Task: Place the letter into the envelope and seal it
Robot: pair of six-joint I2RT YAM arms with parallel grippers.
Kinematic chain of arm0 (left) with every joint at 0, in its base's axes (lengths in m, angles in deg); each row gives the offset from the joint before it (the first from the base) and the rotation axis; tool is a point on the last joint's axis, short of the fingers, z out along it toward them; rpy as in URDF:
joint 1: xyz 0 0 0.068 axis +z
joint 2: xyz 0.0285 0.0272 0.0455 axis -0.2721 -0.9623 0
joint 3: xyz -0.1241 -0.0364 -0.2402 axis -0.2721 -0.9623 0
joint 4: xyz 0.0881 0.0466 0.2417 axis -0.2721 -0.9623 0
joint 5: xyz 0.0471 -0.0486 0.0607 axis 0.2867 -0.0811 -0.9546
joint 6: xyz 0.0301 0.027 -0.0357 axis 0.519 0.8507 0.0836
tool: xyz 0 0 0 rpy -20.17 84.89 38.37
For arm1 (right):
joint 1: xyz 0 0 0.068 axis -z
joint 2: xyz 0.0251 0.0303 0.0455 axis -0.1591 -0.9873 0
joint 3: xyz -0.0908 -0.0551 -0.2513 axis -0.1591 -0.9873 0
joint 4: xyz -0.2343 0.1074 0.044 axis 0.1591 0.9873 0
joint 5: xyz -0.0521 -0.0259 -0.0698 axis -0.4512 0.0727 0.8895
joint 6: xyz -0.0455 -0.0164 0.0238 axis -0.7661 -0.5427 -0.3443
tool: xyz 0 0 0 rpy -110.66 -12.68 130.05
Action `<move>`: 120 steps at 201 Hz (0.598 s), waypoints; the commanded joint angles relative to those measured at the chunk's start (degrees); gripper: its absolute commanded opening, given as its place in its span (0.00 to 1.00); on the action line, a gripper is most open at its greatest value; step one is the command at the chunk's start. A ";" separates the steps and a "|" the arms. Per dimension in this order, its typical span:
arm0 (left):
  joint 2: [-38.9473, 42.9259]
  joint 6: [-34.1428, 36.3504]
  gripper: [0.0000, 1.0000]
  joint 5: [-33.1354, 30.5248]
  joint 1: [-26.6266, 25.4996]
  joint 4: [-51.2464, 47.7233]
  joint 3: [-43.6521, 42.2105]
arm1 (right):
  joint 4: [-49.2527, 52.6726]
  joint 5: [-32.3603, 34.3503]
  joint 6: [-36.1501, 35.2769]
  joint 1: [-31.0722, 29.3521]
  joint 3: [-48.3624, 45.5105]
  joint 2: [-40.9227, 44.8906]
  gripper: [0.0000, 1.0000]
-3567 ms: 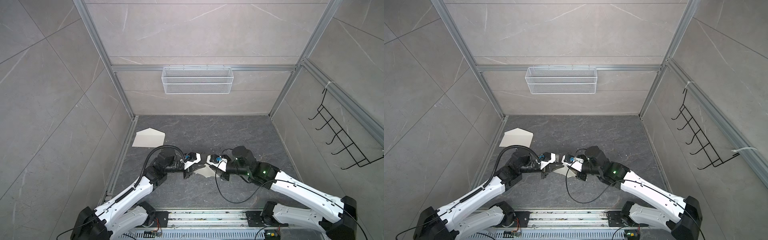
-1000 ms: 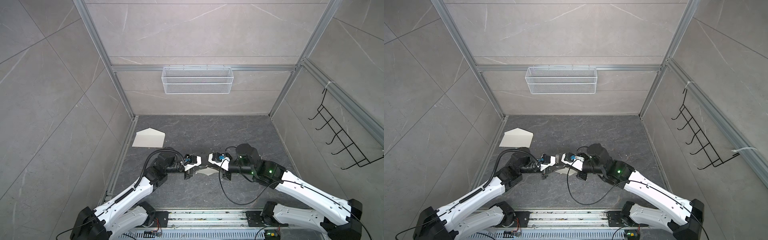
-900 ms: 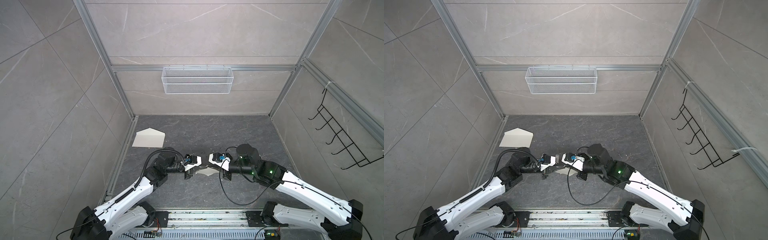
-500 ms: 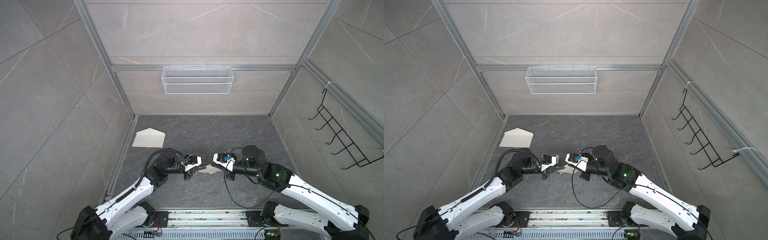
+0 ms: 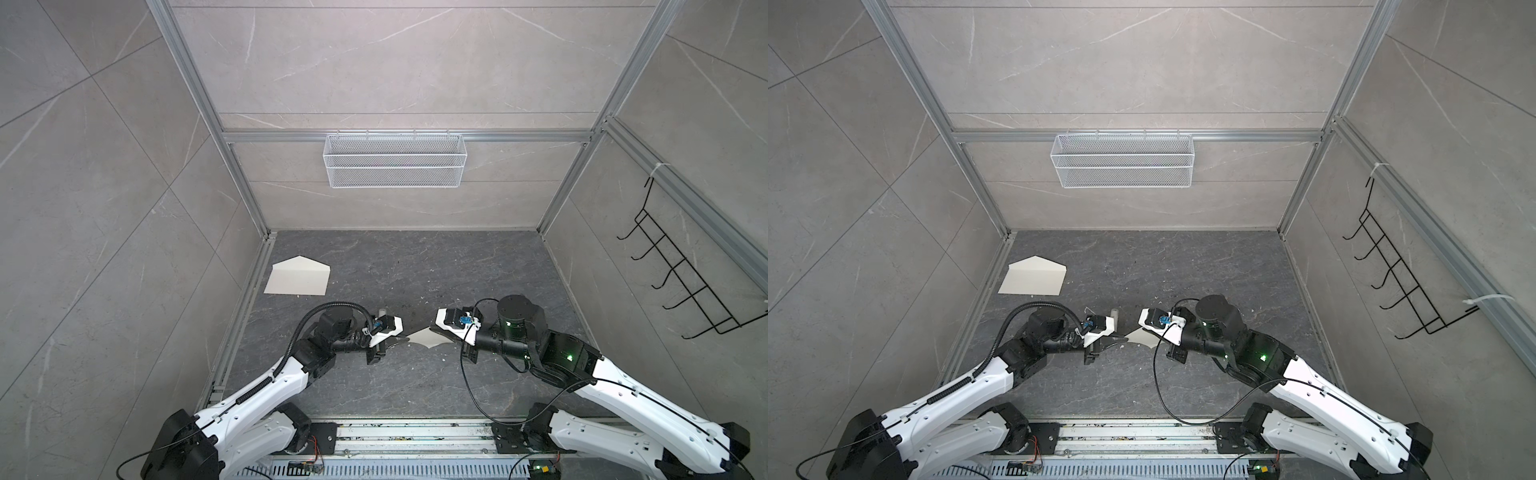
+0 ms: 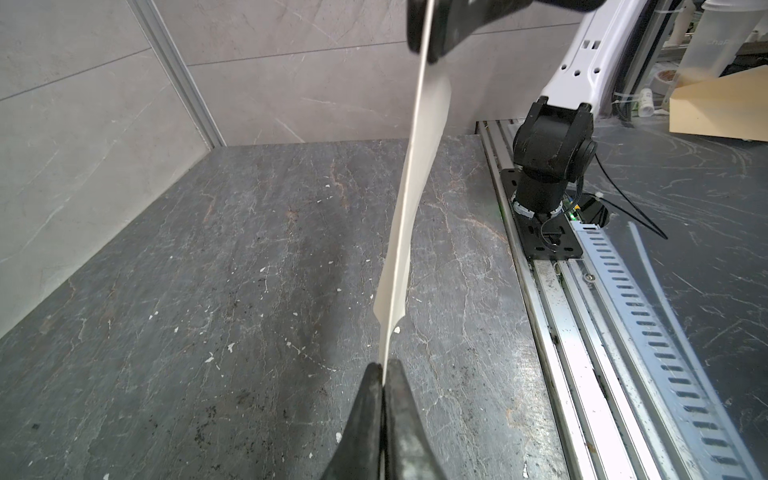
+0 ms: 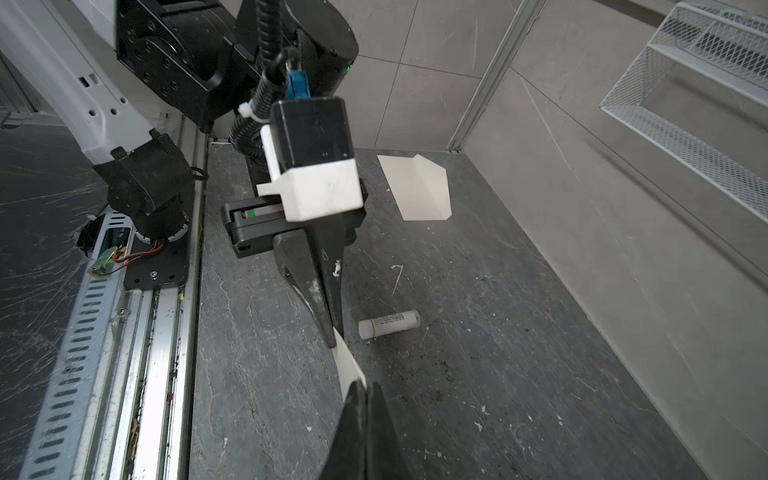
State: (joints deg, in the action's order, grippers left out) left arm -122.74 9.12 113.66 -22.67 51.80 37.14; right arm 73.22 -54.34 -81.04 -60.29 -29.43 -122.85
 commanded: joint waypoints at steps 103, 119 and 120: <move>11.31 -3.34 0.10 -8.24 0.72 -1.07 -4.87 | -0.39 1.31 -0.51 0.11 -0.16 1.26 0.00; 16.00 -3.46 0.26 -8.00 0.66 -0.52 -4.61 | 0.01 1.05 -0.37 0.16 -0.24 0.07 0.00; 16.36 -3.51 0.27 -7.98 0.71 -0.44 -4.62 | 0.02 1.06 -0.35 0.16 -0.24 -0.02 0.00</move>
State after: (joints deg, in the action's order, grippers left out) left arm -113.23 6.67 105.86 -22.14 49.04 31.26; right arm 72.24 -53.48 -81.43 -60.29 -29.54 -121.34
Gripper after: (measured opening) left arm 0.159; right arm 0.046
